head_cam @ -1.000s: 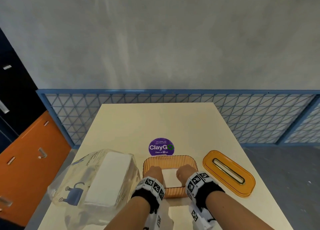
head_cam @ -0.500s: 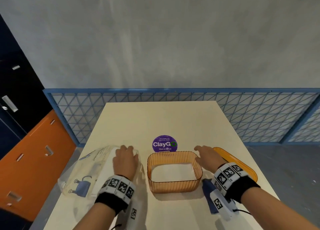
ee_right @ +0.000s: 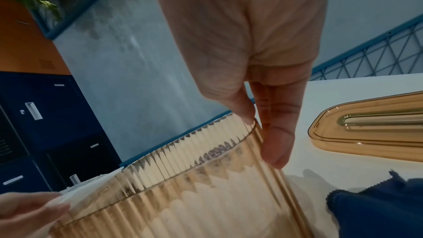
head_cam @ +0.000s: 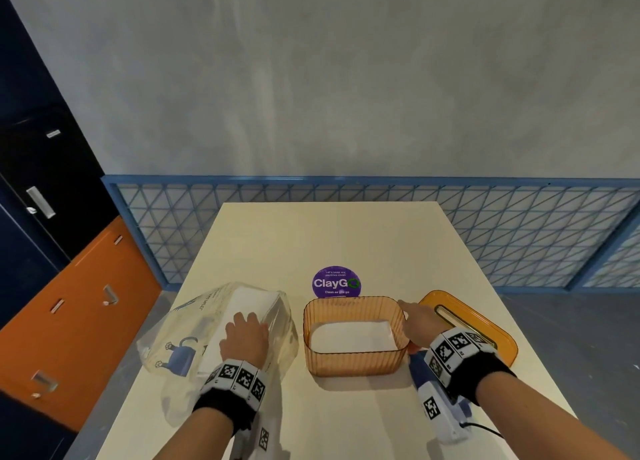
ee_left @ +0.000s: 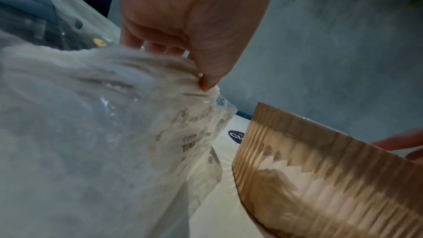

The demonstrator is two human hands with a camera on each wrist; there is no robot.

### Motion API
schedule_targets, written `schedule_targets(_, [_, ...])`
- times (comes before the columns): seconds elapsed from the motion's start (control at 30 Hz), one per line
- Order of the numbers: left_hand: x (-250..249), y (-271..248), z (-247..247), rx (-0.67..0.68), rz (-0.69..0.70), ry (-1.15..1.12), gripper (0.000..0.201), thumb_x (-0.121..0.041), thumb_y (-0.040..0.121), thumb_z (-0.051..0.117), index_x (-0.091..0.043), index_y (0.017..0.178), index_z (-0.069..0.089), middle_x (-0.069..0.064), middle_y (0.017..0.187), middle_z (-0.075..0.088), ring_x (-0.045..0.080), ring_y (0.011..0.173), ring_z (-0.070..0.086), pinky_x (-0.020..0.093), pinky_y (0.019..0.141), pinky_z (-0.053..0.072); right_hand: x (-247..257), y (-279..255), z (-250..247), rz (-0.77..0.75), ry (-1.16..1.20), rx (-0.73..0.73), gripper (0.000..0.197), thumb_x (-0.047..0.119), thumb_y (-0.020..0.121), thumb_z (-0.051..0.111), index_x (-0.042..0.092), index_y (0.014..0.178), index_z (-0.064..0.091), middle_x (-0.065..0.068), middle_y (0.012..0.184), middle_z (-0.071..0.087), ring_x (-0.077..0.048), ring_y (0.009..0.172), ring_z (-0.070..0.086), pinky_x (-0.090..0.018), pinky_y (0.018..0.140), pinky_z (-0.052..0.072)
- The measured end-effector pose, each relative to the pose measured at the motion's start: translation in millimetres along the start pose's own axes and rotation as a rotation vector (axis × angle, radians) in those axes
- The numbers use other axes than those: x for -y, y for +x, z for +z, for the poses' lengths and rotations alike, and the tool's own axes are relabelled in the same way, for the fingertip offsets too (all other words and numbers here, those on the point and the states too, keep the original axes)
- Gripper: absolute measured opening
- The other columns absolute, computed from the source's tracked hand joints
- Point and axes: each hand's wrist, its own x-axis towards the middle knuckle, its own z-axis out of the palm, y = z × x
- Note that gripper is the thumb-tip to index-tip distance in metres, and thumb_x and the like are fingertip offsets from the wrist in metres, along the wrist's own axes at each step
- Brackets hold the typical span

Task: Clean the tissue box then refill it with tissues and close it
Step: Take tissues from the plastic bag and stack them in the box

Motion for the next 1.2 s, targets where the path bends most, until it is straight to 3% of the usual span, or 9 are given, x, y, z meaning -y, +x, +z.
schedule_targets(0.17, [-3.7,-0.6,-4.6,0.014,0.003,0.039,0.030,-0.019,0.101,0.029,-0.011,0.126,0.043,0.008,0.126,0.052,0.025,0.114,0.055,0.033,0.088,0.048,3.6,-4.8,-3.5,0.013,-0.057,-0.002,0.044,0.006,0.098,0.032,0.008,0.142,0.033,-0.014,0.142,0.045,-0.028,0.130,0.045,-0.030,0.104,0.038])
schedule_targets(0.37, [-8.0,-2.8,-12.2,0.034,0.021,0.113,0.027,-0.010,0.098,0.037,-0.009,0.124,0.043,0.007,0.125,0.056,0.023,0.114,0.059,0.029,0.091,0.048,6.5,-6.7,-5.5,-0.013,-0.107,0.015,0.045,0.005,0.098,0.032,0.008,0.142,0.033,-0.016,0.138,0.048,-0.029,0.126,0.049,-0.032,0.101,0.043])
schedule_targets(0.6, [1.2,-11.8,-55.2,-0.112,0.054,-0.038,0.026,-0.004,0.096,0.035,-0.003,0.119,0.048,0.013,0.112,0.064,0.030,0.103,0.063,0.035,0.080,0.049,15.8,-2.8,-23.7,-0.017,-0.066,-0.029,0.047,0.020,0.100,0.035,0.006,0.144,0.027,-0.015,0.141,0.045,-0.028,0.129,0.044,-0.032,0.103,0.038])
schedule_targets(0.7, [1.2,-28.4,-78.7,-0.291,0.129,-0.169,0.026,-0.005,0.095,0.035,-0.003,0.114,0.053,0.015,0.099,0.067,0.033,0.089,0.064,0.034,0.064,0.041,51.1,-11.4,-42.8,-0.147,0.264,-0.113,0.045,0.033,0.100,0.038,0.006,0.135,0.045,-0.014,0.124,0.059,-0.026,0.106,0.059,-0.033,0.088,0.047])
schedule_targets(0.77, [-2.2,-44.7,-87.2,-0.419,0.211,-0.277,0.031,-0.005,0.095,0.039,-0.006,0.122,0.053,0.014,0.099,0.068,0.033,0.087,0.064,0.031,0.063,0.039,85.5,-23.6,-51.7,-0.195,0.711,0.108,0.050,0.041,0.099,0.035,0.002,0.124,0.052,-0.014,0.101,0.064,-0.023,0.076,0.063,-0.034,0.072,0.053])
schedule_targets(0.83, [-8.6,-61.4,-90.9,-0.483,0.326,-0.369,0.036,-0.003,0.094,0.045,-0.010,0.128,0.053,0.011,0.110,0.068,0.032,0.095,0.066,0.033,0.071,0.048,114.3,-34.3,-57.2,-0.178,1.095,0.359,0.060,0.049,0.098,0.031,-0.001,0.122,0.051,-0.017,0.093,0.067,-0.028,0.072,0.066,-0.033,0.068,0.056])
schedule_targets(0.93, [-12.7,-73.9,-84.2,-0.524,0.556,-0.382,0.042,0.000,0.089,0.053,-0.009,0.130,0.054,0.007,0.127,0.063,0.025,0.113,0.063,0.032,0.089,0.052,138.4,-45.1,-66.6,-0.218,1.280,0.528,0.060,0.053,0.095,0.035,0.001,0.116,0.055,-0.017,0.094,0.068,-0.033,0.083,0.068,-0.038,0.075,0.059])
schedule_targets(1.1, [-0.5,-66.9,-53.9,-0.517,0.851,-0.308,0.053,0.001,0.082,0.060,-0.016,0.130,0.046,0.013,0.137,0.054,0.021,0.130,0.042,0.048,0.097,0.049,141.3,-48.5,-71.0,-0.325,1.032,0.420,0.018,0.013,0.095,0.050,0.004,0.110,0.055,-0.011,0.100,0.064,-0.023,0.085,0.064,-0.032,0.069,0.058])
schedule_targets(1.2, [2.0,-74.4,-50.1,-0.464,0.765,-0.461,0.056,-0.041,0.091,0.048,-0.031,0.142,0.028,0.004,0.157,0.020,0.016,0.147,0.013,0.043,0.115,0.022,132.2,-46.5,-70.5,-0.421,0.896,0.264,0.021,0.007,0.093,0.050,0.011,0.112,0.056,-0.011,0.106,0.063,-0.024,0.092,0.061,-0.035,0.078,0.050])
